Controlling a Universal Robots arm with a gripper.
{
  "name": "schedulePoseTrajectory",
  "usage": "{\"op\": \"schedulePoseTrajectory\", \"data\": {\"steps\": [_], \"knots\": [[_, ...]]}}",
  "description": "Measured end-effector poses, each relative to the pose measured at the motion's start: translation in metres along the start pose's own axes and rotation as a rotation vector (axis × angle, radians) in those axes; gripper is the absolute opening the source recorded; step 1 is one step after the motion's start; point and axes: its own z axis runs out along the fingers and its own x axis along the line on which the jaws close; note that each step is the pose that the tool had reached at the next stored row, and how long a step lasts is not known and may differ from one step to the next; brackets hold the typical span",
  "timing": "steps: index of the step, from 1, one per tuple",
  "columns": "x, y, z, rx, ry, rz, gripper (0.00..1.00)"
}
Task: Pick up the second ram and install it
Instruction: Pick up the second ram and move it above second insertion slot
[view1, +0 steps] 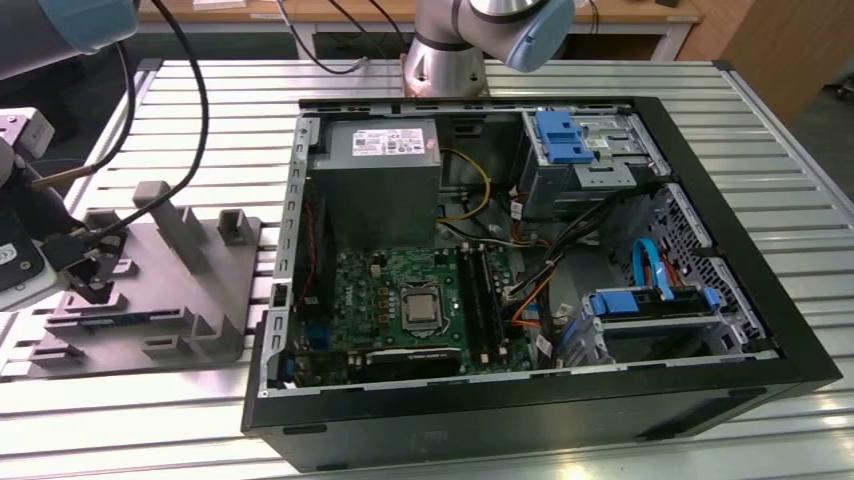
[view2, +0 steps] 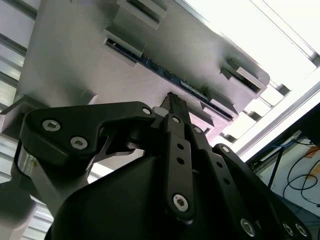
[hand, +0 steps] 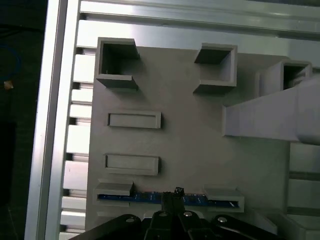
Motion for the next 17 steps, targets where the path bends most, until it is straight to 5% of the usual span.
{"op": "schedulePoseTrajectory", "data": {"steps": [17], "knots": [[0.0, 0.0, 0.0, -0.0008, 0.0028, -0.086, 0.1]]}}
